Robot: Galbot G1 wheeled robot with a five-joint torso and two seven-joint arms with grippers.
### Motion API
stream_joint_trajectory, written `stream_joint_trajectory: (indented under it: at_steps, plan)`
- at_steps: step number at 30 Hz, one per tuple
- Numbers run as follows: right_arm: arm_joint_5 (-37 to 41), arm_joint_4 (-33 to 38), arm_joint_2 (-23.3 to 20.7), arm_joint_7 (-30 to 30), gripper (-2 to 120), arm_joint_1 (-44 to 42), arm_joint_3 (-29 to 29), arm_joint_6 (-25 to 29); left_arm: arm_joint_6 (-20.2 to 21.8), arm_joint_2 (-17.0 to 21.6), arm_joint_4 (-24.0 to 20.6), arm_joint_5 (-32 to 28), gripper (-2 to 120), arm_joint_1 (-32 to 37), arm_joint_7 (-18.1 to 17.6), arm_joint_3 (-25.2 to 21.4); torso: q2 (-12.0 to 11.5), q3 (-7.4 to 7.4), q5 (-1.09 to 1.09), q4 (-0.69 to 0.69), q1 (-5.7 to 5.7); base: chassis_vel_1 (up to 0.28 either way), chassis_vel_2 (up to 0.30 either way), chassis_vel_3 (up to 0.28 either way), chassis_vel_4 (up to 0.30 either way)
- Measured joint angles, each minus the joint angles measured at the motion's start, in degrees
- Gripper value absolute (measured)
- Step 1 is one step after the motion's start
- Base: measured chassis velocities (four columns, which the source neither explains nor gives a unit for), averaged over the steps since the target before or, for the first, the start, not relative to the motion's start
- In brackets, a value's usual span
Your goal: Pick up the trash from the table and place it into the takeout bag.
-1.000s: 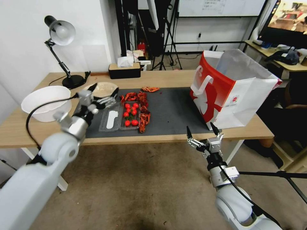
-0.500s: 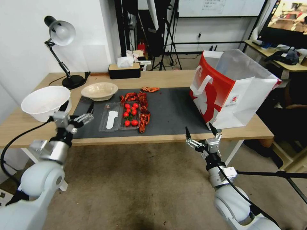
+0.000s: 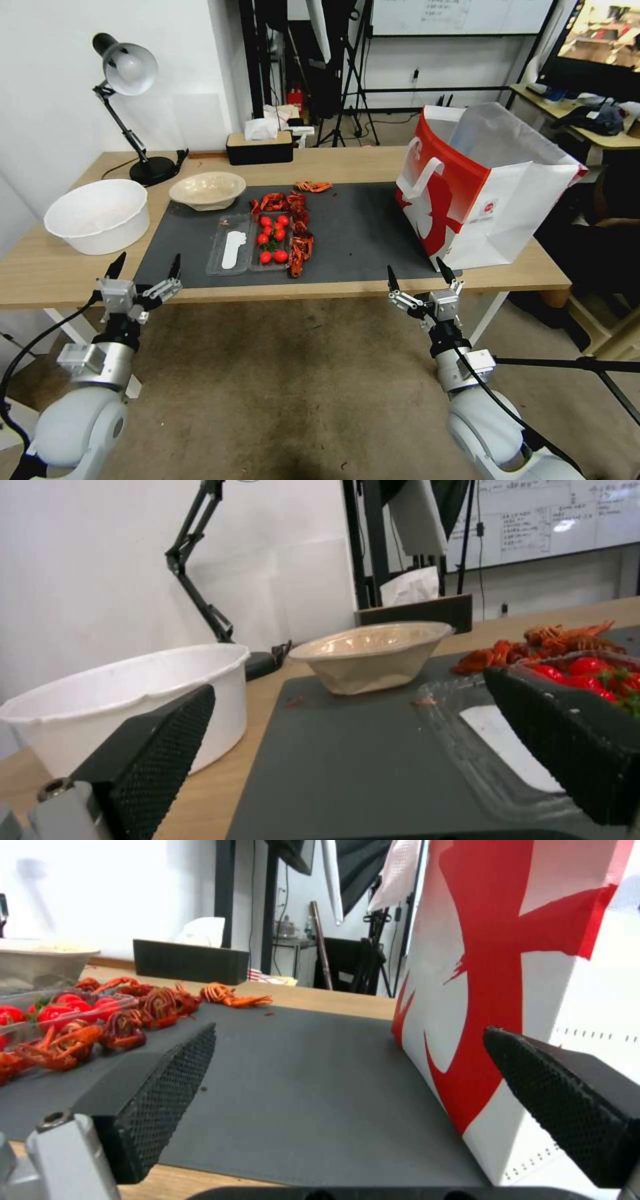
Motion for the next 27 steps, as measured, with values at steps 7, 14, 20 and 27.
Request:
stream_joint_trajectory:
  at_steps: [7, 14, 20, 27]
  plan:
    - [0.0, 0.0, 0.1, 0.0, 100, 0.0, 0.0, 0.0, -1.5, -0.5, 1.0, 0.6, 100, 0.6, 0.0, 0.4, 0.0, 0.00, 0.00, 0.00, 0.01, 0.000, 0.000, 0.000, 0.000]
    - [-0.1, 0.2, 0.0, 0.0, 100, -0.3, 0.1, 0.0, -1.5, 0.3, 1.2, 0.5, 100, -0.5, 0.2, 0.7, 0.0, 0.00, 0.00, 0.01, 0.01, 0.000, 0.000, 0.000, 0.000]
    - [-0.1, 0.2, 0.0, 0.0, 100, -0.1, 0.1, 0.0, 1.1, 2.0, 1.2, 0.3, 100, -3.9, 0.3, 1.7, 0.0, 0.00, 0.00, 0.00, 0.01, 0.000, 0.000, 0.000, 0.000]
    - [-0.1, 0.4, 0.1, 0.0, 100, -0.1, 0.0, -0.1, 4.1, 7.1, 5.4, 0.7, 100, -14.3, 2.0, 7.5, 0.0, 0.01, -0.01, 0.00, 0.01, 0.000, 0.000, 0.000, 0.000]
